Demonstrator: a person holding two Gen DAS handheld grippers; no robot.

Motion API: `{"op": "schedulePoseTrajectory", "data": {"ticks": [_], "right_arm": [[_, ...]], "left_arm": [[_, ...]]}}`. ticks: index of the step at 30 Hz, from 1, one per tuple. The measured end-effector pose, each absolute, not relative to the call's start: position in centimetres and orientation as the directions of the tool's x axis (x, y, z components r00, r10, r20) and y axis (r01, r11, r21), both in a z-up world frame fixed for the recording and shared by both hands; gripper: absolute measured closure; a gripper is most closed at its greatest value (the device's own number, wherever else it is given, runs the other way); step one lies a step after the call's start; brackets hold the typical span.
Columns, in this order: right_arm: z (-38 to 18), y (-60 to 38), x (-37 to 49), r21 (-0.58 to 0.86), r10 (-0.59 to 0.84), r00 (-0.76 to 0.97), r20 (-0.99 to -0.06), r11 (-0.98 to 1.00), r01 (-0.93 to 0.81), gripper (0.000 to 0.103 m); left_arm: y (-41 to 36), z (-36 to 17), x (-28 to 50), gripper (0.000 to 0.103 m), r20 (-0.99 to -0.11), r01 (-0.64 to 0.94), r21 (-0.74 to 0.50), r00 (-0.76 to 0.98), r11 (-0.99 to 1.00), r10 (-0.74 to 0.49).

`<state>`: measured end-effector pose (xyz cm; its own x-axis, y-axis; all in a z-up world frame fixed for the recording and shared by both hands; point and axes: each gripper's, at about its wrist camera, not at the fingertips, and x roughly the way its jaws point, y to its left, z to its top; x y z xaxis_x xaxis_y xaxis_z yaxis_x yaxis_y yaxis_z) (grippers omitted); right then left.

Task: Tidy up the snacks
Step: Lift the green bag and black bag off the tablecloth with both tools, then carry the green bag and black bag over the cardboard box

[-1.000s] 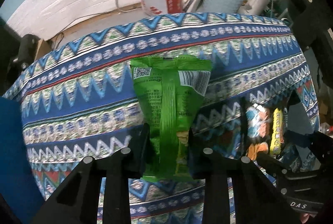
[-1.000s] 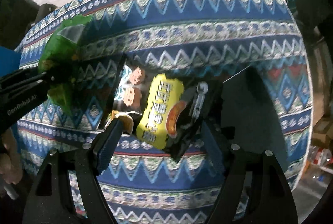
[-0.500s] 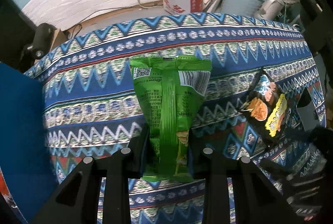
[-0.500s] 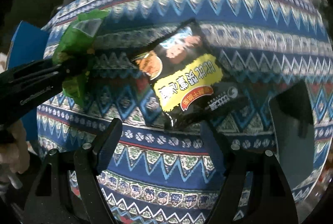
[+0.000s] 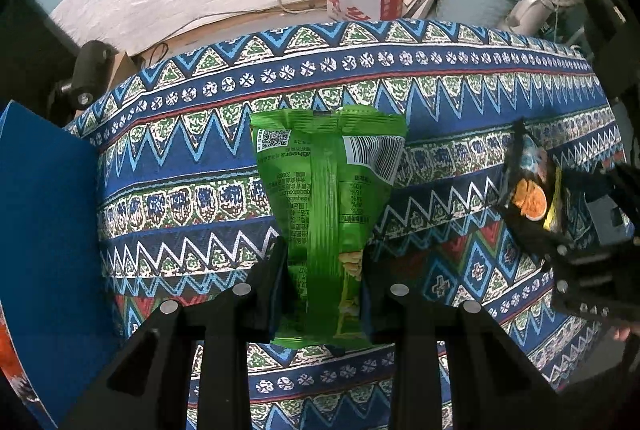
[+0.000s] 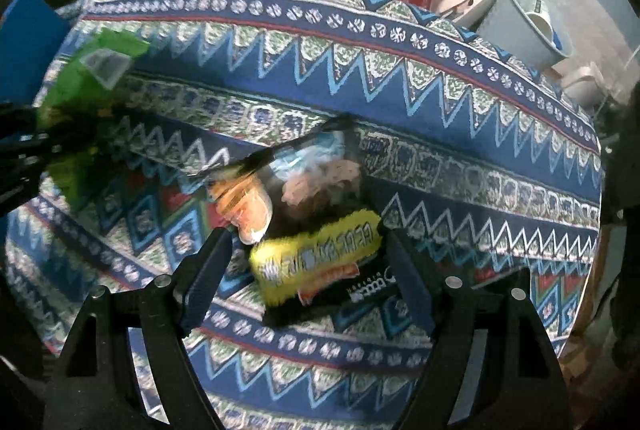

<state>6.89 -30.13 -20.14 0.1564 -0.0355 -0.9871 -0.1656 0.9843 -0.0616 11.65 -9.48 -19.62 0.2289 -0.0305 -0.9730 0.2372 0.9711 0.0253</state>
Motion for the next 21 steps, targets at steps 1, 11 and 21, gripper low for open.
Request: {"op": "schedulePoseTrajectory", "data": {"ticks": [1, 11, 21], "right_arm": [[-20.4, -30.1, 7.1, -0.065, -0.039, 0.158, -0.987, 0.984, -0.167, 0.024], [-21.4, -31.0, 7.0, -0.122, -0.096, 0.159, -0.983, 0.978, -0.167, 0.024], [-20.1, -31.1, 6.8, -0.115, -0.086, 0.184, -0.979, 0.982, -0.151, 0.048]], "left_arm": [[-9.9, -19.7, 11.7, 0.073, -0.972, 0.242, 0.029, 0.232, 0.97, -0.028], [-11.3, -19.4, 11.0, 0.073, -0.973, 0.262, 0.028, 0.227, 0.965, -0.034], [-10.4, -17.9, 9.5, 0.073, -0.965, 0.279, 0.036, 0.26, 0.96, -0.039]]}}
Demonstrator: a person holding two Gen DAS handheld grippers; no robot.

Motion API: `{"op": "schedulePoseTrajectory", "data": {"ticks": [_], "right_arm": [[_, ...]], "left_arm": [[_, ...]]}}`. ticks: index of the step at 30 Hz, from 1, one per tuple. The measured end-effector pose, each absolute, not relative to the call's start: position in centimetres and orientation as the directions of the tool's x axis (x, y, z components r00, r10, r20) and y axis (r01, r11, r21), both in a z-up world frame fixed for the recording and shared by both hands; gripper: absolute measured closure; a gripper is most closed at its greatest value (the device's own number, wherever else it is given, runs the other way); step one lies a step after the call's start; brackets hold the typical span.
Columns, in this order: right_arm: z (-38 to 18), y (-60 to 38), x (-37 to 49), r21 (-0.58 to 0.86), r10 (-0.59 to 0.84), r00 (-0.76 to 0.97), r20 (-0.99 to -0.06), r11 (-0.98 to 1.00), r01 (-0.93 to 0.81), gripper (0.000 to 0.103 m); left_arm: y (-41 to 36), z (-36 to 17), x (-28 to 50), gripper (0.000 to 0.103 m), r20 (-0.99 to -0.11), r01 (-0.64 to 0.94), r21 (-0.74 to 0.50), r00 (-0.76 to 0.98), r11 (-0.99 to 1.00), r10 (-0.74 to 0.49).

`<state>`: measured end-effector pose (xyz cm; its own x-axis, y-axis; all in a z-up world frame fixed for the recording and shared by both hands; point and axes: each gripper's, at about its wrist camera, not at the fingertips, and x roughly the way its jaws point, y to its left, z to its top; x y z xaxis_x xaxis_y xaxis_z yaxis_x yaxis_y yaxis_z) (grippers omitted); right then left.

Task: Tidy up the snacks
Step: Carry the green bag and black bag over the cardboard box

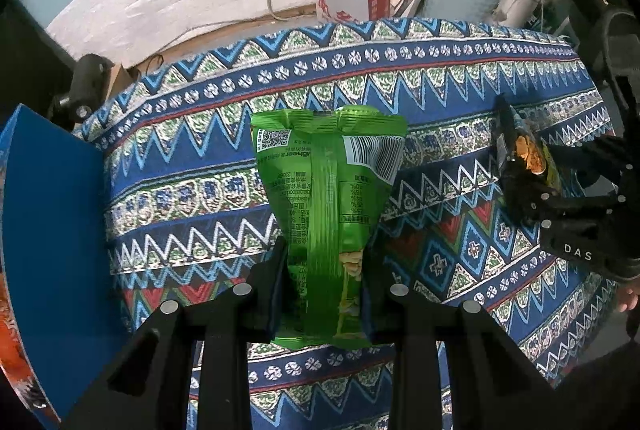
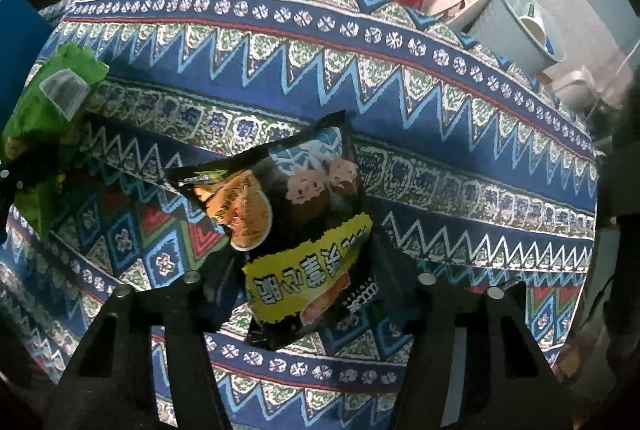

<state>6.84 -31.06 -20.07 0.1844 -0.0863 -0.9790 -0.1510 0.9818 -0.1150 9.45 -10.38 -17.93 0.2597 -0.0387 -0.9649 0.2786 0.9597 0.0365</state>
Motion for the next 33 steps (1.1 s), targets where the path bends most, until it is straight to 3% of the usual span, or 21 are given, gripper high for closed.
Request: {"op": "schedulePoseTrajectory", "data": {"ticks": [33], "right_arm": [[-8.3, -19.3, 6.6, -0.063, 0.041, 0.414, -0.91, 0.97, -0.234, 0.048]], "left_arm": [[-2.2, -6.3, 4.6, 0.073, -0.864, 0.176, 0.064, 0.502, 0.982, -0.033]]}}
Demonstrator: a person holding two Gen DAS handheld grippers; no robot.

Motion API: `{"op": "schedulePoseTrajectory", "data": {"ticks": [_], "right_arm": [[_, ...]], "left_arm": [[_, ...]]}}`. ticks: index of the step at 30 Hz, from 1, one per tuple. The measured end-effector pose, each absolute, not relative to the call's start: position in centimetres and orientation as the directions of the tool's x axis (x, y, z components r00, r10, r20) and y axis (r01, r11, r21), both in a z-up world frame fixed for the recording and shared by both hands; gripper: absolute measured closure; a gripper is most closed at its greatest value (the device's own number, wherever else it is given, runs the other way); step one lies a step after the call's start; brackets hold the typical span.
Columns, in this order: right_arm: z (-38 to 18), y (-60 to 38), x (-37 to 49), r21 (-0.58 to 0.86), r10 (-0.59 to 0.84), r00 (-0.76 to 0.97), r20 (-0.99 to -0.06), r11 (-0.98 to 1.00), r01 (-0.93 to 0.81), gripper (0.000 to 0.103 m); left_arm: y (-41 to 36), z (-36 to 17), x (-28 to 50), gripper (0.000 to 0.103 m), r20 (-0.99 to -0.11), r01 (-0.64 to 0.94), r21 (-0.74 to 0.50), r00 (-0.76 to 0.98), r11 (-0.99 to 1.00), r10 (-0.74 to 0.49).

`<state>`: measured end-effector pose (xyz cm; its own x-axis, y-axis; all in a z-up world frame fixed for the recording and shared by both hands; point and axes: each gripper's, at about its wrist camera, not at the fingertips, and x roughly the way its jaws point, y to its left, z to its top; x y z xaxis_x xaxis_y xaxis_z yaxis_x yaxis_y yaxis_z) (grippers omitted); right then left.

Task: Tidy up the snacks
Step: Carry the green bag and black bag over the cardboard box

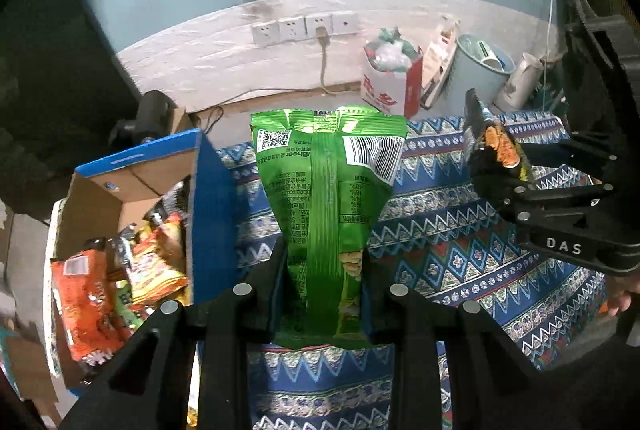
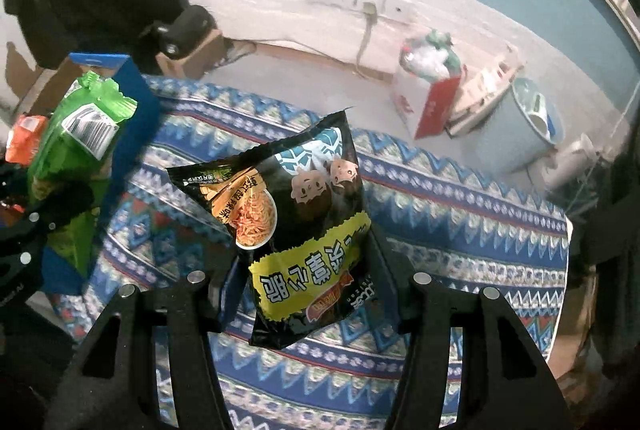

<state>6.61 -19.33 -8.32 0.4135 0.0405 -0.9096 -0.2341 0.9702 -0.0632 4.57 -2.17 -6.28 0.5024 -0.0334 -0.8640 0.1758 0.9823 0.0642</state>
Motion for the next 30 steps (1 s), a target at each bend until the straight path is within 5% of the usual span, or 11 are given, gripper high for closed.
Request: {"op": "schedulePoseTrajectory", "data": {"ticks": [30], "right_arm": [[-5.5, -3.3, 9.4, -0.018, 0.185, 0.423, -0.887, 0.901, -0.433, 0.048]], "left_arm": [[12.7, -5.5, 2.7, 0.073, -0.845, -0.073, 0.014, 0.532, 0.997, 0.05]]}}
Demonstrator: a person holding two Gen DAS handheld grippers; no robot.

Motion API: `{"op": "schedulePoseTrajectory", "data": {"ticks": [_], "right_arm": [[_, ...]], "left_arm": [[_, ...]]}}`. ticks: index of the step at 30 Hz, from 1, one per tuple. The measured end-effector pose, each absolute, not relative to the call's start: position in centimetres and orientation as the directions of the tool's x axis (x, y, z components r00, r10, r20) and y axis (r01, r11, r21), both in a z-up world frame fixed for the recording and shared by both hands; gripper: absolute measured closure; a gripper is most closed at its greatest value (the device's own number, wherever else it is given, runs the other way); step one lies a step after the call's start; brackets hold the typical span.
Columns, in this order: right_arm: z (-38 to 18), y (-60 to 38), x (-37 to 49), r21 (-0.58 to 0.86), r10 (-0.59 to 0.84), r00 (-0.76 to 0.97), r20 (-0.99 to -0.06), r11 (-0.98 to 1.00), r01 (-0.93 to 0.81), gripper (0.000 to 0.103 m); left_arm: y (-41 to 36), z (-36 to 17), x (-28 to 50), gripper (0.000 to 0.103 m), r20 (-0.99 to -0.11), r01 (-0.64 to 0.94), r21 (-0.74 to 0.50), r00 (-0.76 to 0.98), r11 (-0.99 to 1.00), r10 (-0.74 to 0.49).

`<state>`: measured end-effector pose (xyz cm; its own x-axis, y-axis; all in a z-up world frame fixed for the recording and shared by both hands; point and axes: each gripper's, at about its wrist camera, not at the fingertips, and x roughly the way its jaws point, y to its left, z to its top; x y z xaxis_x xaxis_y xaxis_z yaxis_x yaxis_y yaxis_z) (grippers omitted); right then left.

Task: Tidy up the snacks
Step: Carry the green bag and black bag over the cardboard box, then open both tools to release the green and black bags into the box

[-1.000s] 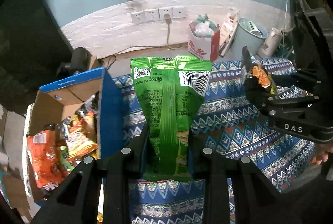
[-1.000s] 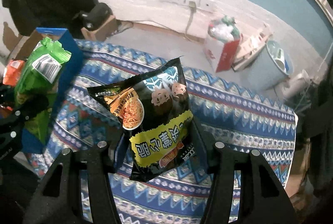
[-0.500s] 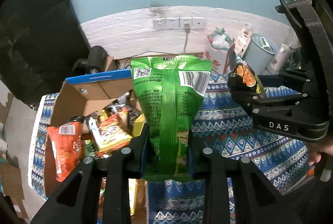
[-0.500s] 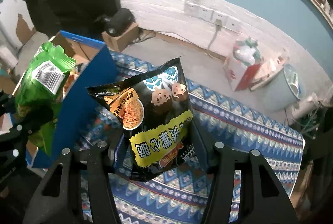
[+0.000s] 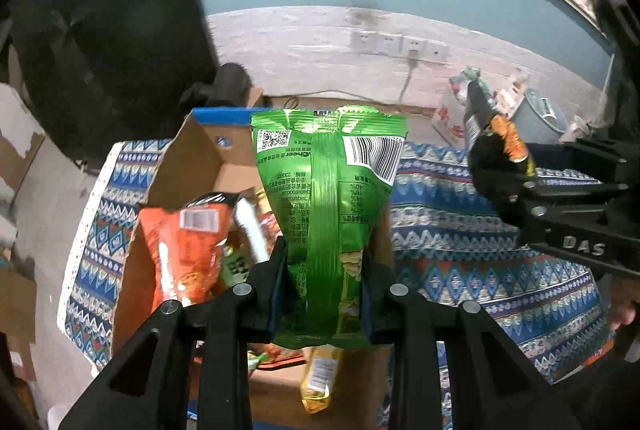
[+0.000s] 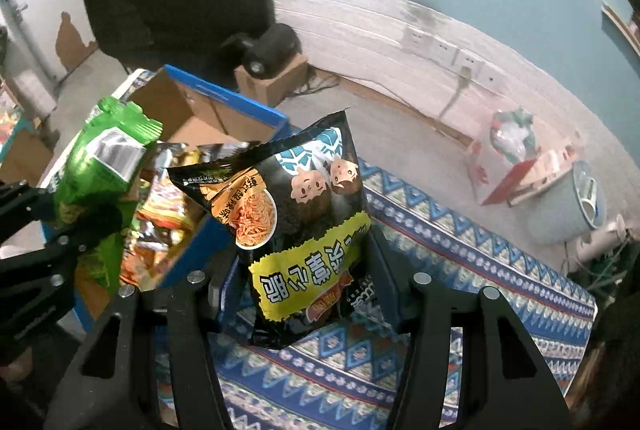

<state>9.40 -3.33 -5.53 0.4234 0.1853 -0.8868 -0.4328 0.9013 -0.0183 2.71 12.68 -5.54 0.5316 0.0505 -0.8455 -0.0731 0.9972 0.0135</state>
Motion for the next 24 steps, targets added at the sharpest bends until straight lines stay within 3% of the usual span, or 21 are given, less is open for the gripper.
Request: {"op": "schedulePoseTrajectory", "data": {"ticks": [14, 18, 24], "right_arm": [[-6.0, 1.4, 9.8, 0.002, 0.224, 0.396, -0.891, 0.873, -0.488, 0.048], [-6.3, 2.2, 10.0, 0.009, 0.232, 0.387, -0.892, 0.867, -0.498, 0.048], [-6.7, 3.5, 10.0, 0.032, 0.253, 0.367, -0.895, 0.857, -0.514, 0.048]], "left_arm": [[15.5, -9.6, 2.7, 0.07, -0.9, -0.114, -0.029, 0.435, 0.993, 0.024], [16.6, -9.2, 2.5, 0.047, -0.898, -0.148, -0.04, 0.438, 0.988, 0.029], [17.7, -7.7, 1.9, 0.034, -0.886, -0.178, -0.038, 0.462, 0.983, 0.049]]}}
